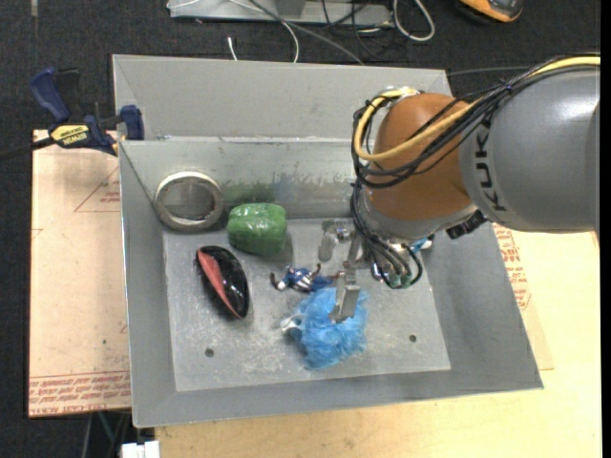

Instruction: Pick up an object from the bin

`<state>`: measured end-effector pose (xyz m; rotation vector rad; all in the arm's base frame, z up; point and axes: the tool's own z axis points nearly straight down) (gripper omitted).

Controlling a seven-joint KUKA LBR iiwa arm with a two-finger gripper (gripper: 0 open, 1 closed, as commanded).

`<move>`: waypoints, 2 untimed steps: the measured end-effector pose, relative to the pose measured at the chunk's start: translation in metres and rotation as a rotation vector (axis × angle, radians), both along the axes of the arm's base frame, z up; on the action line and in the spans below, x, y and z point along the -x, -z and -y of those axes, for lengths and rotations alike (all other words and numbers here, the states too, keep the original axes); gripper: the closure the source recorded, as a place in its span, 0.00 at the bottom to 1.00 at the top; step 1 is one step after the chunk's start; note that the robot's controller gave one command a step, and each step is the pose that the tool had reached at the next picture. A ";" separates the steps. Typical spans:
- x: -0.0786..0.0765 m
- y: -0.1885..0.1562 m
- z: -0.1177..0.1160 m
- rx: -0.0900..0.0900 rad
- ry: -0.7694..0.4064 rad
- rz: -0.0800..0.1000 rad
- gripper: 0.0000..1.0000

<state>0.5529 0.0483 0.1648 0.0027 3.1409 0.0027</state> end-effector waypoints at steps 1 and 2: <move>0.000 0.000 0.000 0.000 0.000 0.000 0.00; 0.028 0.064 -0.010 -0.001 -0.195 -0.001 0.00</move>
Offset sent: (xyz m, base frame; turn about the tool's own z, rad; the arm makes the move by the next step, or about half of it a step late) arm -0.0294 0.0093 -0.0679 -0.2099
